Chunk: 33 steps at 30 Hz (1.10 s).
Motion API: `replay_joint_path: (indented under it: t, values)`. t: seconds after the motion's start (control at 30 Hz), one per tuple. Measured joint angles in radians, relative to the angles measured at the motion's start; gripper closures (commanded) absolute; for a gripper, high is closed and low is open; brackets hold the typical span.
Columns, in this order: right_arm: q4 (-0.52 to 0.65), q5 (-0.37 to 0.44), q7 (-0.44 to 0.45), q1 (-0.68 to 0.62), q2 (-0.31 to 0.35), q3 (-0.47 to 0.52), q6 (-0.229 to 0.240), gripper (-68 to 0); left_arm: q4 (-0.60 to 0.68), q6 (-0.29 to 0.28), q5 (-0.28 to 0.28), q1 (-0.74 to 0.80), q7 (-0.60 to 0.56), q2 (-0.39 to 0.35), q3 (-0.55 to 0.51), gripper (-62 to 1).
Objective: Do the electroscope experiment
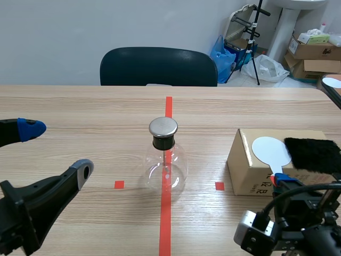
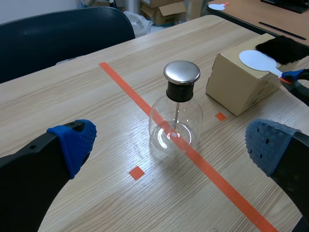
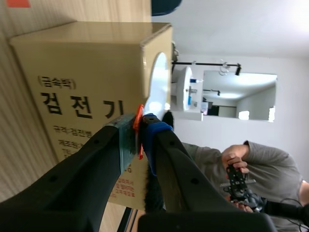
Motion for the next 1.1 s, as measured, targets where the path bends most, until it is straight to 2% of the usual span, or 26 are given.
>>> replay_joint_path:
  t: [1.1]
  values:
    - [0.0,-0.014,0.0,0.0,0.0,0.001,0.001,-0.8,0.0,0.0,0.0,0.0,0.0,0.0,0.0,-62.3]
